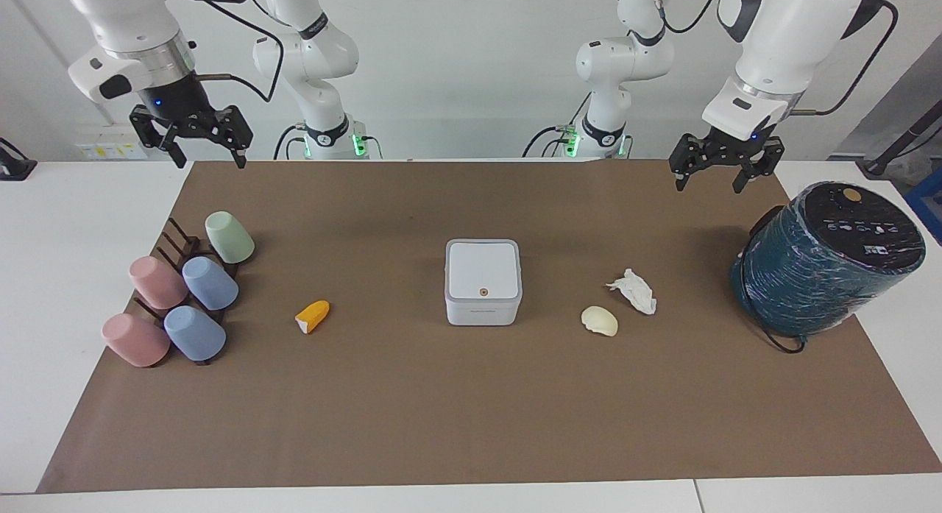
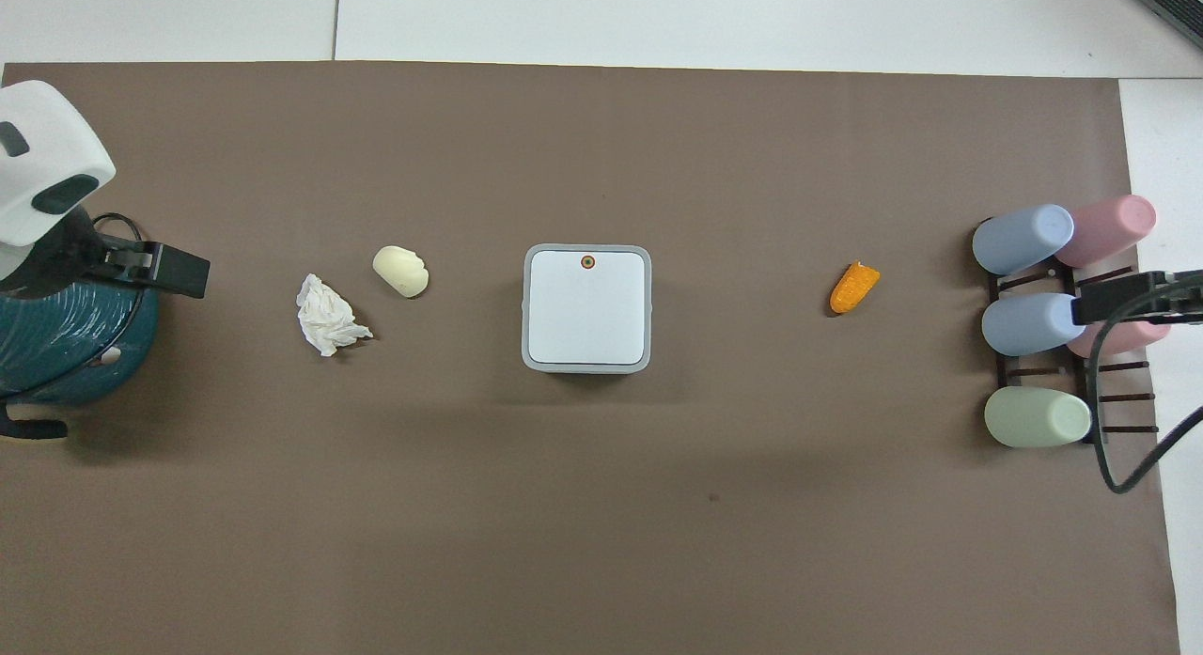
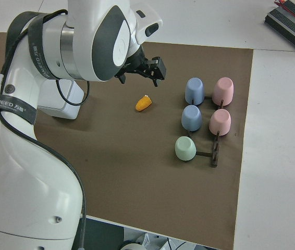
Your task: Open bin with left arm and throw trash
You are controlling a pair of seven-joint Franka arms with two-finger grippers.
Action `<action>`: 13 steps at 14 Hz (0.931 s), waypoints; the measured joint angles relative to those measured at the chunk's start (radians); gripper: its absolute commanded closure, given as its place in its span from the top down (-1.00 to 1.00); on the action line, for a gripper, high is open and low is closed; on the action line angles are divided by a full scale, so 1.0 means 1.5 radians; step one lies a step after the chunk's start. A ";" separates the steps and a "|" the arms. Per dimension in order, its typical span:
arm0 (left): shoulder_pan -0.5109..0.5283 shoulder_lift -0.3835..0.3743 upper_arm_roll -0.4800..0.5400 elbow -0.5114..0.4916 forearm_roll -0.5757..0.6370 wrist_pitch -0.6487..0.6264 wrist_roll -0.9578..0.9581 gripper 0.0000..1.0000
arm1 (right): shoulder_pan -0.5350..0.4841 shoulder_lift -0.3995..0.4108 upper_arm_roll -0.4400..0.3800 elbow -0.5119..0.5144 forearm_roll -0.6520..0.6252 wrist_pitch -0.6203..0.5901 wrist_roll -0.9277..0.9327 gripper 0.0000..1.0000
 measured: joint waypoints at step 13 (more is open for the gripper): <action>-0.212 0.118 -0.006 -0.029 -0.013 0.236 -0.351 0.95 | -0.001 0.000 0.000 0.000 0.000 0.000 0.000 1.00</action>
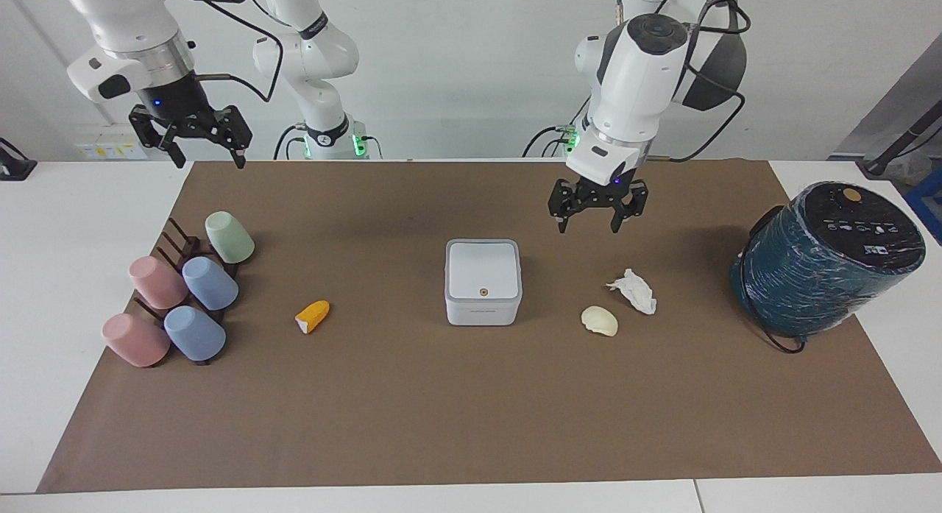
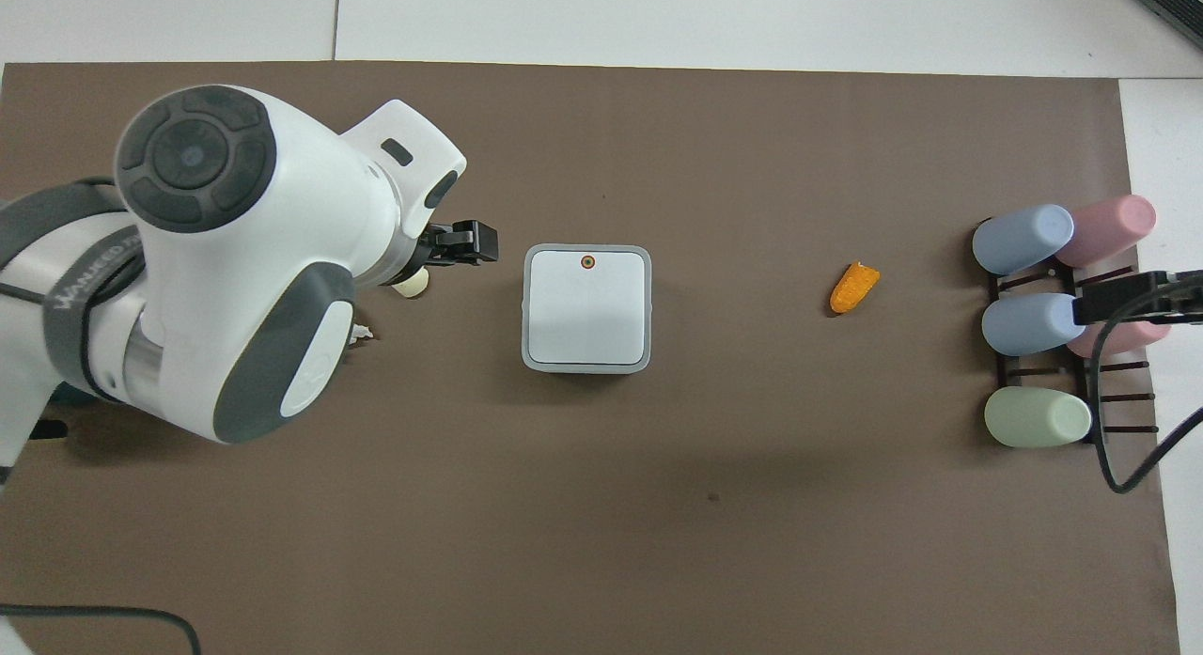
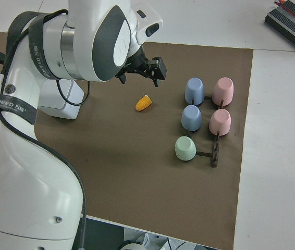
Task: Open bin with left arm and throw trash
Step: 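Reach the left gripper to the lid of the white bin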
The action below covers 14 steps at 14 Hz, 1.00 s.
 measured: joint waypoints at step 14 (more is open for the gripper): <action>-0.065 0.072 0.000 0.000 -0.015 0.157 -0.094 -1.00 | -0.001 0.000 -0.002 0.000 0.000 0.000 0.000 1.00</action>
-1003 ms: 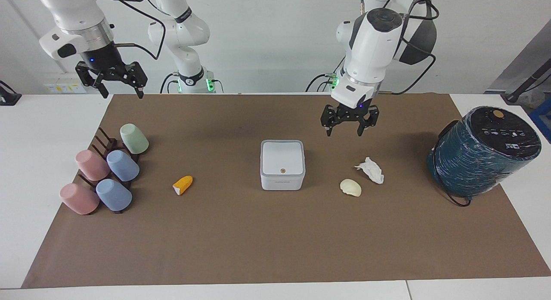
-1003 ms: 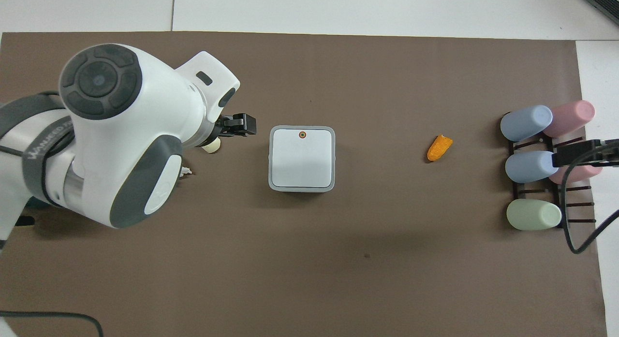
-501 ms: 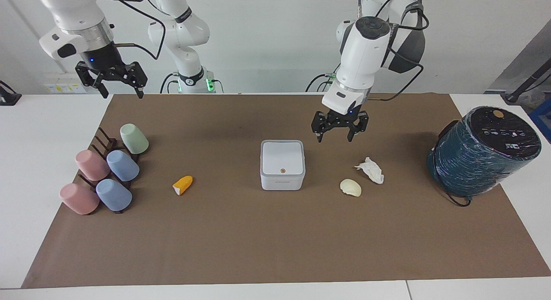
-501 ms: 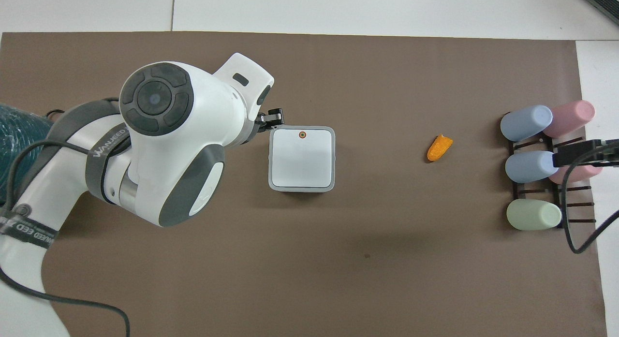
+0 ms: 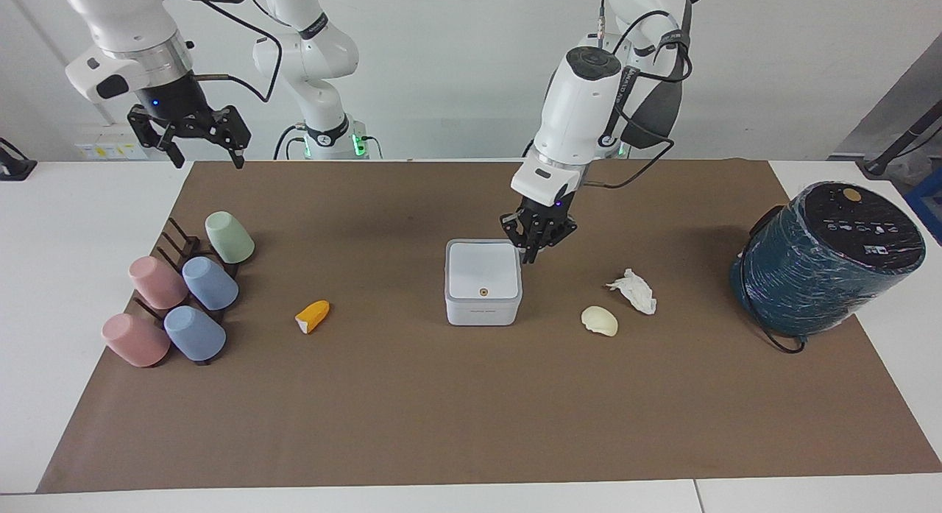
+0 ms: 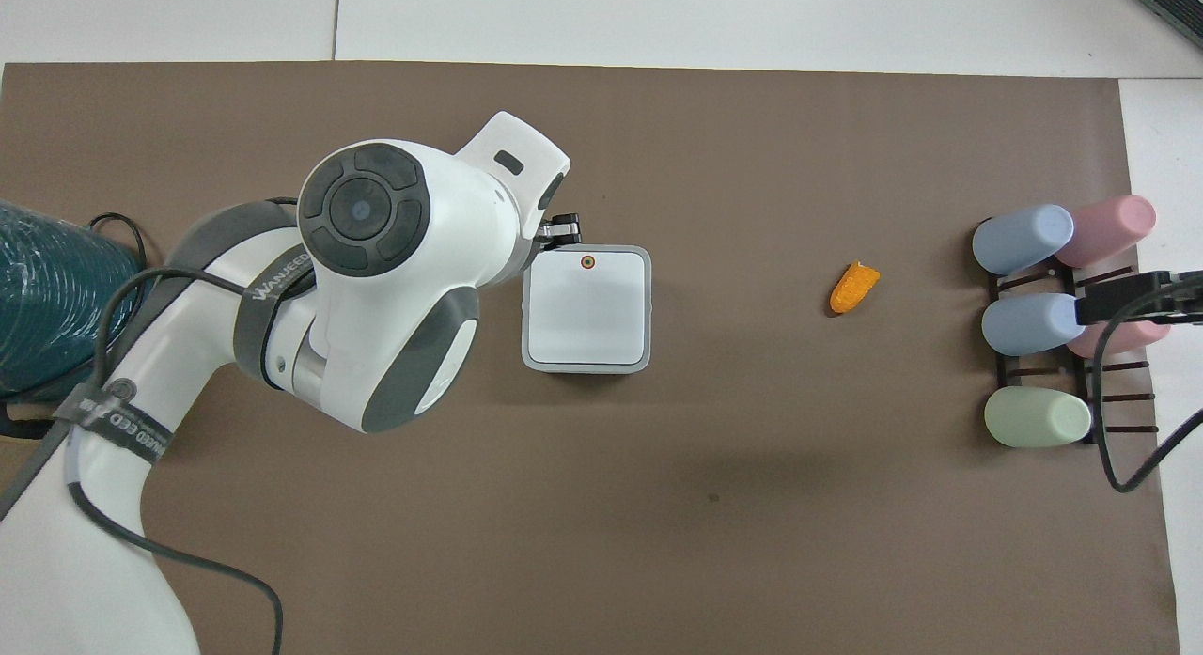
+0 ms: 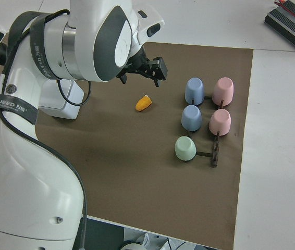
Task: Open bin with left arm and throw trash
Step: 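Reach the left gripper to the lid of the white bin, then grip the bin lid with the left gripper and lift it open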
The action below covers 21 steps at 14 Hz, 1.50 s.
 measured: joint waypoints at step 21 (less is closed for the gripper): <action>-0.040 0.096 0.004 0.014 0.005 0.085 -0.050 -1.00 | 0.000 0.000 0.000 0.000 0.000 0.000 0.000 1.00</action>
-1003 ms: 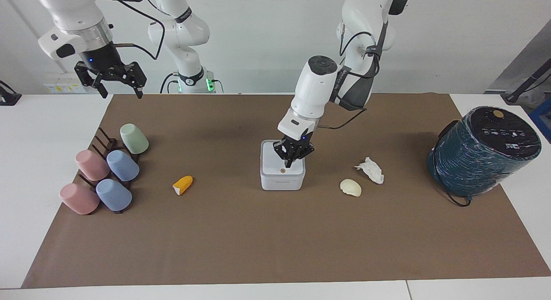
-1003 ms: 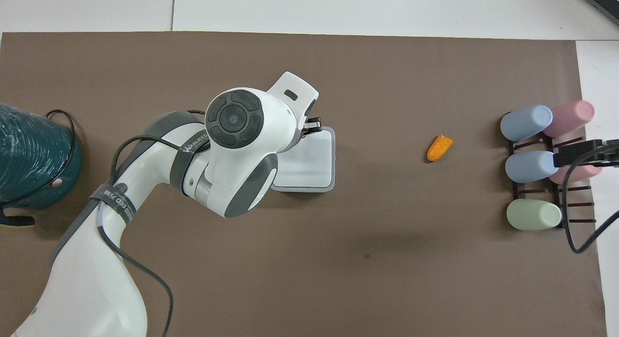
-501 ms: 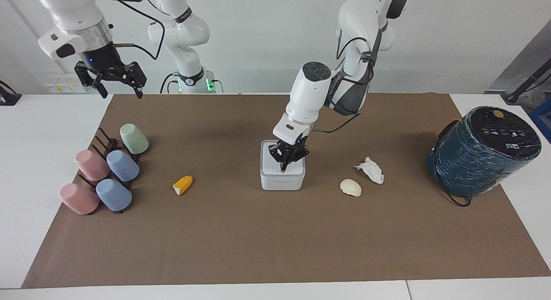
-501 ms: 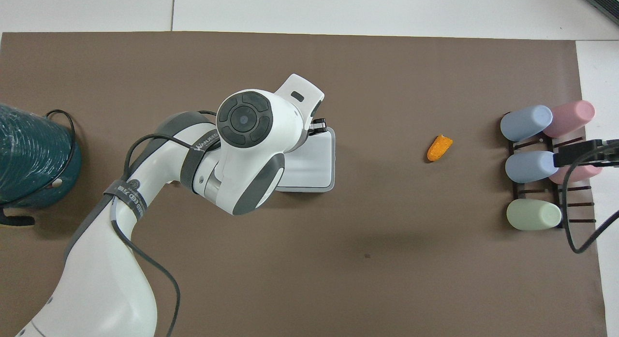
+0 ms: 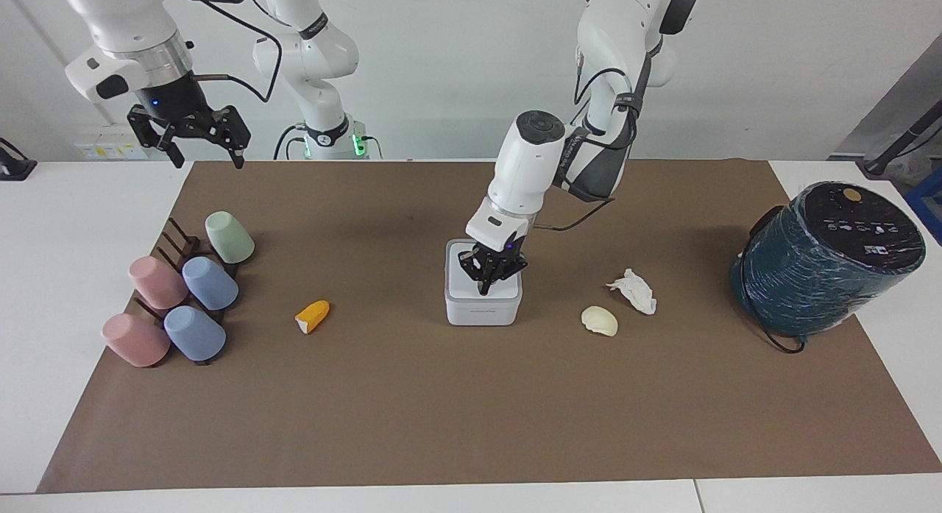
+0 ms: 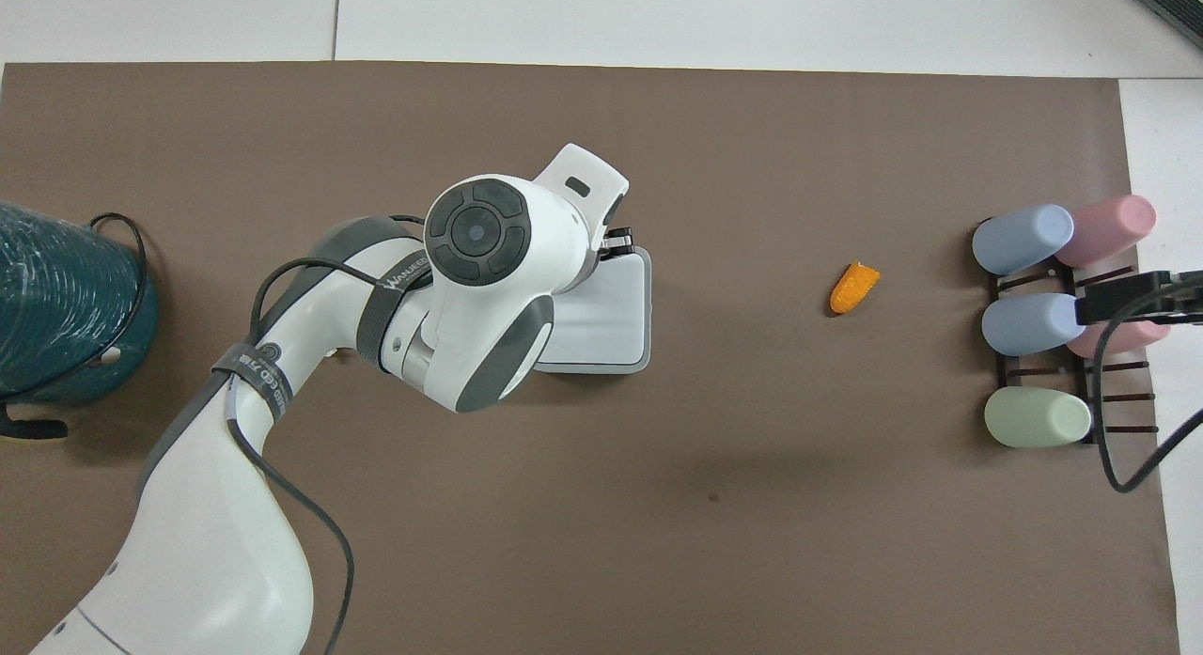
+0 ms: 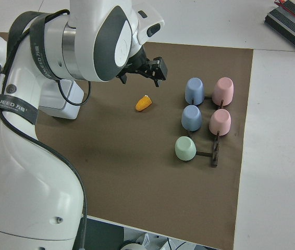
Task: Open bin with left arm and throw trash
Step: 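Grip the bin lid with the left gripper and lift it open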
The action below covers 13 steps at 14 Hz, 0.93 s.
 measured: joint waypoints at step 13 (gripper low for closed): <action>0.000 0.004 0.000 -0.001 0.004 0.008 0.000 -1.00 | 0.000 0.000 0.000 -0.003 0.000 0.000 0.000 1.00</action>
